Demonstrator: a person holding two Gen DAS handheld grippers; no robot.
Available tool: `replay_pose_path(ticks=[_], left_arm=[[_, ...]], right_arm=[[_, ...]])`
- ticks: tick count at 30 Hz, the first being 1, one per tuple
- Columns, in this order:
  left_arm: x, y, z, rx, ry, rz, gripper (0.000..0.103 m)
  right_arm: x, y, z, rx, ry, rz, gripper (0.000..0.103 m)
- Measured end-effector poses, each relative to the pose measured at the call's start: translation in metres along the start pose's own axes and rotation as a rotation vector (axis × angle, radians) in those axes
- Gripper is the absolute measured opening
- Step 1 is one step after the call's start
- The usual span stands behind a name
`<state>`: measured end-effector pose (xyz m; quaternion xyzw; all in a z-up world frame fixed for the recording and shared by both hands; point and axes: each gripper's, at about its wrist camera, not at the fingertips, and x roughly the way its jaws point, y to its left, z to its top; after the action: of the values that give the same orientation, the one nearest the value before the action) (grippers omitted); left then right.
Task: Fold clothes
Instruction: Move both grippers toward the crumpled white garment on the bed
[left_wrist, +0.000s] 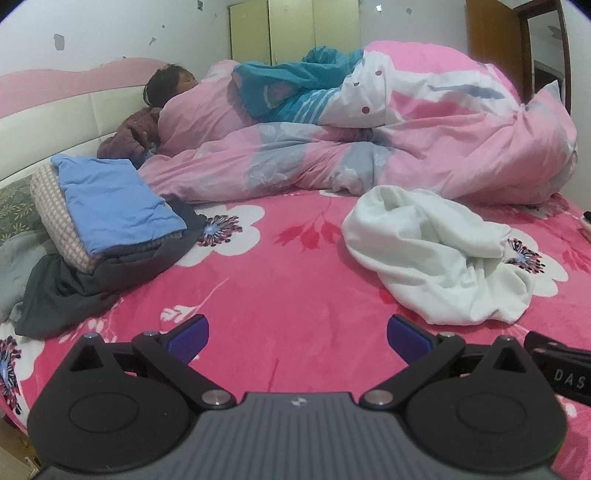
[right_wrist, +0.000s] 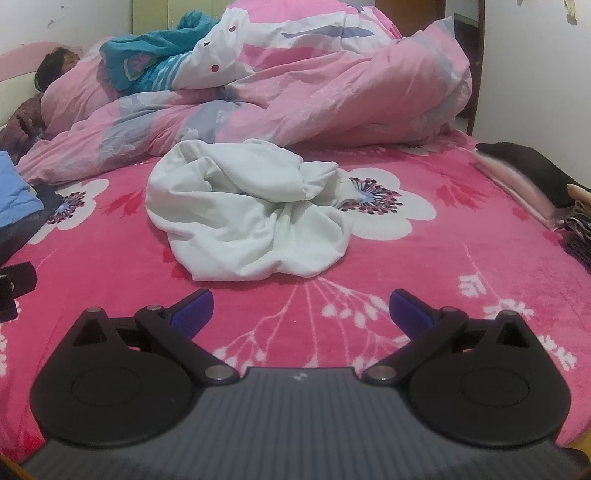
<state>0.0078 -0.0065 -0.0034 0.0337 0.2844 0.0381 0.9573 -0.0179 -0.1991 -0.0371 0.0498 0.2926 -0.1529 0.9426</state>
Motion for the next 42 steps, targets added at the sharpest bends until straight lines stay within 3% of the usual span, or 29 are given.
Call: replay_pose_path(ticks=[2,9,18,24,31,37,42], left_arm=[[0.002,-0.002,0.001,0.025,0.006,-0.046,0.103],[0.009,-0.003,-0.003,-0.001,0.060,-0.084,0.103],[0.014,-0.001,-0.006,-0.016,0.078,-0.044,0.103],[0.016,-0.008,-0.011,0.079,0.037,0.010,0.103],[0.019,0.009,-0.004,-0.043,0.056,-0.032,0.103],[0.012,0.003,0.003,0.017,0.015,-0.016,0.103],[0.014,0.003,0.008,0.002,0.024,-0.026,0.103]], right_arm=[[0.001,-0.003,0.001,0.006,0.000,0.000,0.102],[0.003,-0.007,0.005,0.006,-0.003,-0.015,0.102],[0.004,-0.005,0.009,0.008,0.000,-0.032,0.102],[0.000,-0.002,0.012,-0.001,-0.007,-0.051,0.102],[0.001,0.002,0.016,-0.013,-0.009,-0.059,0.102],[0.002,0.001,0.019,-0.010,-0.015,-0.062,0.102],[0.003,0.000,0.022,-0.010,-0.019,-0.059,0.102]])
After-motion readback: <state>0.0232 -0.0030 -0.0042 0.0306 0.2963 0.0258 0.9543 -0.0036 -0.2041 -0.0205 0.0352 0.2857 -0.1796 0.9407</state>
